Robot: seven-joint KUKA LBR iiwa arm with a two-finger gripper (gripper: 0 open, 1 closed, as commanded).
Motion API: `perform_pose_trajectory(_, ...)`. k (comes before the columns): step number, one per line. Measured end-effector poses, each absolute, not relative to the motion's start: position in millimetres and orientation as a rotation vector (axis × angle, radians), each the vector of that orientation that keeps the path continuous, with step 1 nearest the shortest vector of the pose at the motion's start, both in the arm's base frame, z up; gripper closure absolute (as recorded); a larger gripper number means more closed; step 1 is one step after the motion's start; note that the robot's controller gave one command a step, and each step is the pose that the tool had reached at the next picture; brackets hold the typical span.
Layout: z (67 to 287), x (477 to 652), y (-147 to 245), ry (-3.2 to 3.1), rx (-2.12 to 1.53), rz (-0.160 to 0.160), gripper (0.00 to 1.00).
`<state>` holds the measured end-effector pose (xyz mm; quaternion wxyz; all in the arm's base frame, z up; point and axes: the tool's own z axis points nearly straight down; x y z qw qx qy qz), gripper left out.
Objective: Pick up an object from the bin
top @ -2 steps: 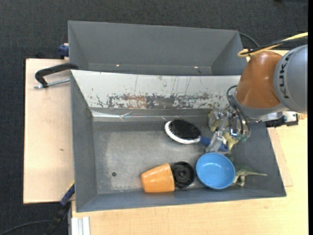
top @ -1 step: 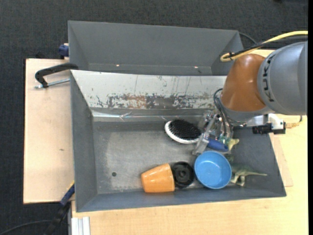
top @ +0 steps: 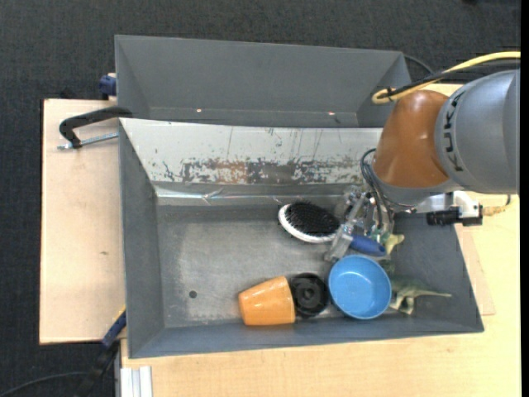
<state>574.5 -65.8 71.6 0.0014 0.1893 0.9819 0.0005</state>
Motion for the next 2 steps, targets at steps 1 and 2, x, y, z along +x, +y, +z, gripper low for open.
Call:
perform_pose_trajectory(1,71,574.1,-66,3.084,0.594,0.001,1.00)
perform_pose_trajectory(2,184,576.9,-65,3.074,0.589,0.003,1.00)
